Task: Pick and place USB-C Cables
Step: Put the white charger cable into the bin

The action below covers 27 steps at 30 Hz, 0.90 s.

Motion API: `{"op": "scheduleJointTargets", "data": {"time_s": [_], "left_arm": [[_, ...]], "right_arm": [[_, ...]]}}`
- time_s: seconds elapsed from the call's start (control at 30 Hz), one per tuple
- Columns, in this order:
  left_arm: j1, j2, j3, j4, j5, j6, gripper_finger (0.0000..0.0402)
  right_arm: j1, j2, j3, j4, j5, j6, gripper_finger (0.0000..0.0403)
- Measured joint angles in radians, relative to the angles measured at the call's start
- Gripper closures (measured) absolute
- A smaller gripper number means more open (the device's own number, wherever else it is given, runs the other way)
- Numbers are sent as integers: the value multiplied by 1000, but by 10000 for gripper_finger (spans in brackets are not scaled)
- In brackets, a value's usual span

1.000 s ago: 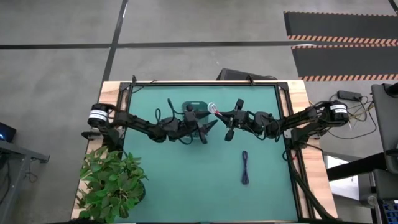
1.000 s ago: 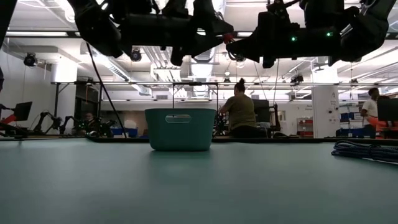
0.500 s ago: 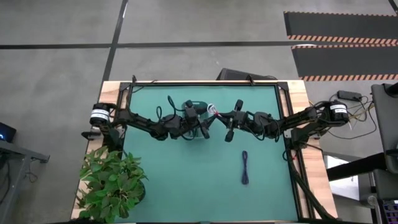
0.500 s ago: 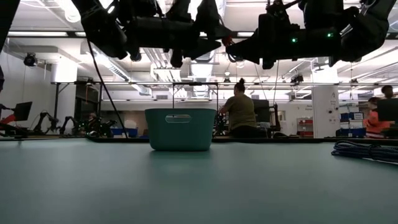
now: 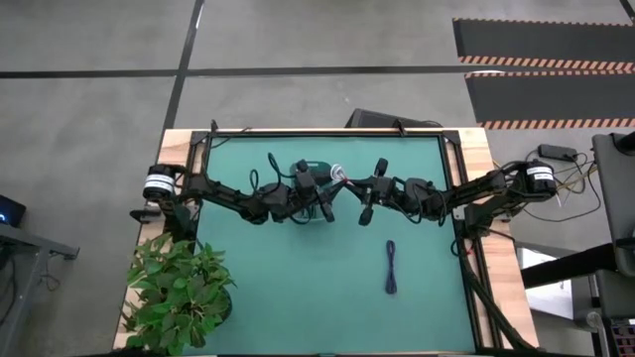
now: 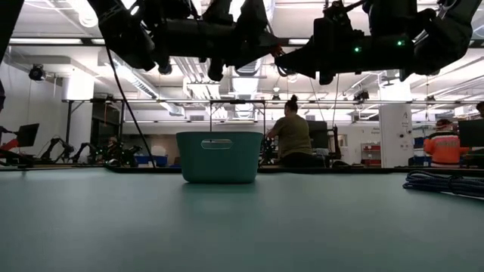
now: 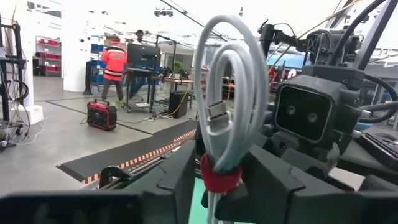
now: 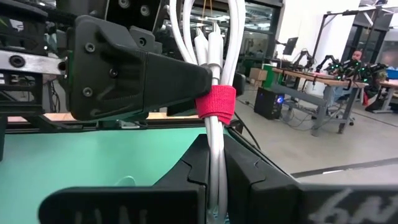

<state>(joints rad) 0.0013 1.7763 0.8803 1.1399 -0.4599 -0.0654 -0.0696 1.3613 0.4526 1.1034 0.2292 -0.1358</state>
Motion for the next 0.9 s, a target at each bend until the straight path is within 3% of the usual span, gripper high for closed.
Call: {"op": "scheduleJointTargets", "data": {"time_s": [0.2,0.33,0.63,0.9], "left_arm": [[0,0,0,-5,1,-1,342],[0,0,-1,-6,1,-3,360],[-1,-3,3,-39,-4,-5,365],[-1,-23,2,-95,-6,-8,366]], "right_arm": [[0,0,0,-2,4,12,385],[0,0,0,-1,5,12,353],[0,0,0,0,7,38,272],[0,-33,0,-72,7,68,240]]}}
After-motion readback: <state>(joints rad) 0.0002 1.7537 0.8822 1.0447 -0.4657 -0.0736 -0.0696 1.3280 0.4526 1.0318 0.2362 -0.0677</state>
